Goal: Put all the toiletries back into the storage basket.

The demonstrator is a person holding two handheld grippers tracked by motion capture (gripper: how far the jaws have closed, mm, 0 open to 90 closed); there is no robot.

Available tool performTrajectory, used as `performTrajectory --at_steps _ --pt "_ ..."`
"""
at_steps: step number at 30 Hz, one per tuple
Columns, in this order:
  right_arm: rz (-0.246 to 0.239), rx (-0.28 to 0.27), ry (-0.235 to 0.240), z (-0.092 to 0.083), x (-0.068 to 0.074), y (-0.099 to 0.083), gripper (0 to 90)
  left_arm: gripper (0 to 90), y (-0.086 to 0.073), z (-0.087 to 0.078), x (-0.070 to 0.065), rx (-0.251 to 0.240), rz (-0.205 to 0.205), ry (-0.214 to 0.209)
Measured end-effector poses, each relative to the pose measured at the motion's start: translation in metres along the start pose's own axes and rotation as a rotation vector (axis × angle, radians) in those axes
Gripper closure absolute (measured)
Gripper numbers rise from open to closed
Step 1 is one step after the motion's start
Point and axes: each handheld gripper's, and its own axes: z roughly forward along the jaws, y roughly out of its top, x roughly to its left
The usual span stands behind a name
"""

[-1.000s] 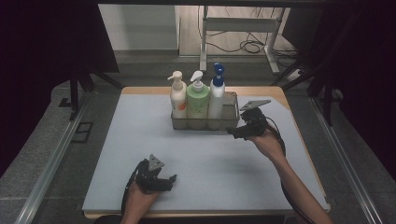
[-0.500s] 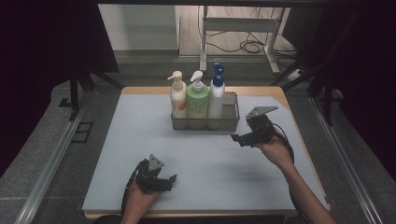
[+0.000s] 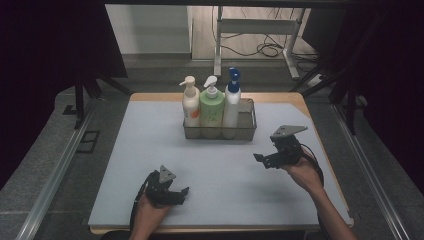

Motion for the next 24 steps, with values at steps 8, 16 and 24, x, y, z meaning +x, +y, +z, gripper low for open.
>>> performTrajectory --at_steps 8,16,24 --pt "0.02 -0.009 -0.002 -0.009 0.0 -0.019 7.9 12.1 0.0 0.0 0.0 0.0 0.0 0.001" --pt "0.016 0.008 -0.011 -0.008 0.002 -0.043 2.5 12.1 0.0 0.0 0.0 0.0 -0.001 0.001" --pt "0.027 0.019 -0.021 -0.005 0.006 -0.07 0.4 12.1 0.0 0.0 0.0 0.0 0.0 0.001"
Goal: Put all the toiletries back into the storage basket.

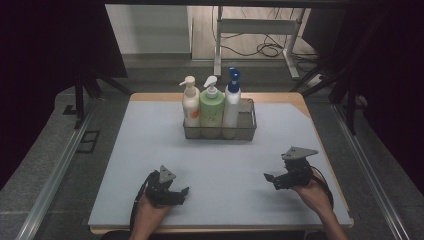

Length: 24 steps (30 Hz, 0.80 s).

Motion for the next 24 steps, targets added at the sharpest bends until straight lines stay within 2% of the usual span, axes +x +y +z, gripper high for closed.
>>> performTrajectory --at_steps 7,16,18,24 --pt "0.046 0.013 0.019 0.006 0.0 -0.021 0.0 12.1 0.0 0.0 0.0 0.0 0.0 0.0" --pt "0.049 0.086 0.027 0.02 0.004 -0.043 0.0 12.1 0.0 0.0 0.0 -0.001 0.0 0.0" --pt "0.051 0.064 0.018 0.02 0.006 -0.046 0.0 12.2 0.0 0.0 0.0 -0.001 0.0 0.0" --pt "0.046 0.055 0.013 0.02 0.006 -0.047 0.0 12.1 0.0 0.0 0.0 0.0 0.001 0.0"
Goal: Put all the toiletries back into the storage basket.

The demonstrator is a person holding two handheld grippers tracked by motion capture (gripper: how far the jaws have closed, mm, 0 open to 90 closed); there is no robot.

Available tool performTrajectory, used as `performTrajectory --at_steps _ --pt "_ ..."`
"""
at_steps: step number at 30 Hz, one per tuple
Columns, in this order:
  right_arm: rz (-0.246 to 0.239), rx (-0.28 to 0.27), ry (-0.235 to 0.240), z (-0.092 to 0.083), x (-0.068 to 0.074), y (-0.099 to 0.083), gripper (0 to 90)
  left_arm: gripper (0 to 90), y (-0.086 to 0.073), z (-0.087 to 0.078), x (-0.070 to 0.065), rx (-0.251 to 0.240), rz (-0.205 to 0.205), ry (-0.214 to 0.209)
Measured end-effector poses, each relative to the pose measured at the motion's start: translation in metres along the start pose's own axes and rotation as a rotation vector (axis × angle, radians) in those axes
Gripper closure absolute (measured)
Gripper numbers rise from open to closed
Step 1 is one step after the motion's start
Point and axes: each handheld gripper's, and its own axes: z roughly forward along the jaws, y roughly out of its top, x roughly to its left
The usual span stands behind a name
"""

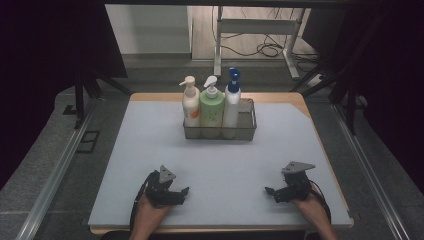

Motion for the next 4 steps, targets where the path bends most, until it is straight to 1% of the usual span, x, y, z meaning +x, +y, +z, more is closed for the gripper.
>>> performTrajectory --at_steps 4 --pt "-0.001 -0.002 0.002 0.0 0.0 -0.0005 0.0 12.1 0.0001 0.0 -0.0002 0.001 0.0 0.0"
